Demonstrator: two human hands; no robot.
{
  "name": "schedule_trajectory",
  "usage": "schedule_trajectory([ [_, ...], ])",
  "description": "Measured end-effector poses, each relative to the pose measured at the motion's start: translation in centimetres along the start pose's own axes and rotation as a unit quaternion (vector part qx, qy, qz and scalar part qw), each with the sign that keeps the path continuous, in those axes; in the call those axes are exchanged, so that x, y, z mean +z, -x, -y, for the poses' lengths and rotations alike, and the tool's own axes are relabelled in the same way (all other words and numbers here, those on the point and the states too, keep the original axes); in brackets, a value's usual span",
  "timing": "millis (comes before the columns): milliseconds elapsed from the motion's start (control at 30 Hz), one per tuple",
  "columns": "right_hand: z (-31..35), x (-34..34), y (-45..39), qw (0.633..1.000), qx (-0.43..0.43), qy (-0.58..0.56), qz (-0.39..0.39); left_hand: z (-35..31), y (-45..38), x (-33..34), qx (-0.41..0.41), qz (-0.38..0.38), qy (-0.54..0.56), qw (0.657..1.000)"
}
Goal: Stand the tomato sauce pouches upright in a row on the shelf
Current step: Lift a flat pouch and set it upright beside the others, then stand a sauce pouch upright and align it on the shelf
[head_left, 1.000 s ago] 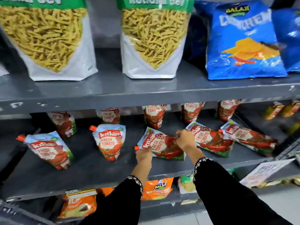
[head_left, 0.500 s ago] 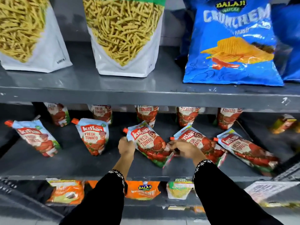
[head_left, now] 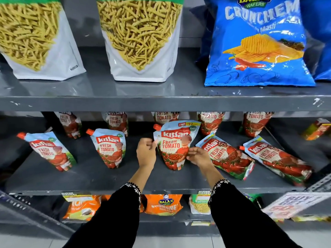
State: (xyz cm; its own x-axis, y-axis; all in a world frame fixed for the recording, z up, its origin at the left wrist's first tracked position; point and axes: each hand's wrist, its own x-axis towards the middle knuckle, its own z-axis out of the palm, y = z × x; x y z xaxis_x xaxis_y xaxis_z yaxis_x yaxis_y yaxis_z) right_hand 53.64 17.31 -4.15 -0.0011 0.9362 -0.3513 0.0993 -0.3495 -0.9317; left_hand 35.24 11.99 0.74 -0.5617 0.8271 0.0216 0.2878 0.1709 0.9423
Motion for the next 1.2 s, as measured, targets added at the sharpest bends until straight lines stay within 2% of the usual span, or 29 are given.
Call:
schedule_trajectory([
  [67, 0.3, -1.4, 0.3, 0.999, -0.011, 0.022, -0.022, 0.5, 0.9, 1.3, -0.101, -0.037, 0.044, 0.993],
  [167, 0.9, -4.1, 1.2, 0.993, -0.045, 0.059, -0.094, 1.4, 2.5, 3.5, -0.268, -0.074, 0.146, 0.949],
  [267, 2.2, -7.3, 2.0, 0.964, -0.097, 0.155, -0.195, 1.9, 4.6, 6.7, -0.326, -0.056, 0.204, 0.922],
  [333, 2.8, -9.6, 2.2, 0.944, -0.112, 0.214, -0.223, 3.2, 5.0, 10.0, -0.348, -0.02, 0.213, 0.913],
  [400, 3.1, -12.1, 2.0, 0.932, -0.099, 0.273, -0.216, 3.5, 4.9, 13.1, -0.353, 0.004, 0.206, 0.913],
  [500, 3.0, -15.7, 1.1, 0.906, -0.048, 0.38, -0.178, -2.4, 7.5, 13.5, -0.319, 0.033, 0.208, 0.924],
  [567, 3.0, -17.5, 0.4, 0.885, -0.003, 0.448, -0.125, -3.8, 8.4, 14.7, -0.317, 0.0, 0.167, 0.934],
  [633, 2.8, -19.3, -1.0, 0.882, 0.026, 0.467, -0.062, -4.3, 9.0, 16.7, -0.34, -0.016, 0.142, 0.93],
  [667, 2.8, -19.9, -1.5, 0.892, 0.042, 0.45, -0.031, -4.6, 9.3, 17.6, -0.345, -0.002, 0.137, 0.929],
  [700, 2.6, -20.7, -1.9, 0.916, 0.054, 0.397, -0.004, -4.9, 9.6, 18.7, -0.348, 0.013, 0.131, 0.928],
  [767, 2.2, -21.4, -2.4, 0.95, 0.068, 0.304, 0.017, -5.2, 9.6, 20.0, -0.354, 0.034, 0.096, 0.93],
  [900, 1.7, -22.3, -3.2, 0.95, 0.078, 0.302, 0.028, -5.5, 9.8, 20.8, -0.354, 0.016, 0.05, 0.934],
  [1033, 0.6, -23.0, -2.1, 0.989, 0.081, 0.117, 0.034, -6.7, 10.2, 20.3, -0.255, -0.023, -0.003, 0.967],
  [1133, 0.0, -23.2, -1.1, 0.997, 0.019, -0.018, 0.072, -8.1, 10.2, 20.4, -0.149, -0.07, 0.008, 0.986],
  [1200, 0.2, -22.3, -0.6, 0.998, -0.019, -0.05, 0.041, -9.0, 9.8, 20.1, -0.066, -0.079, 0.032, 0.994],
])
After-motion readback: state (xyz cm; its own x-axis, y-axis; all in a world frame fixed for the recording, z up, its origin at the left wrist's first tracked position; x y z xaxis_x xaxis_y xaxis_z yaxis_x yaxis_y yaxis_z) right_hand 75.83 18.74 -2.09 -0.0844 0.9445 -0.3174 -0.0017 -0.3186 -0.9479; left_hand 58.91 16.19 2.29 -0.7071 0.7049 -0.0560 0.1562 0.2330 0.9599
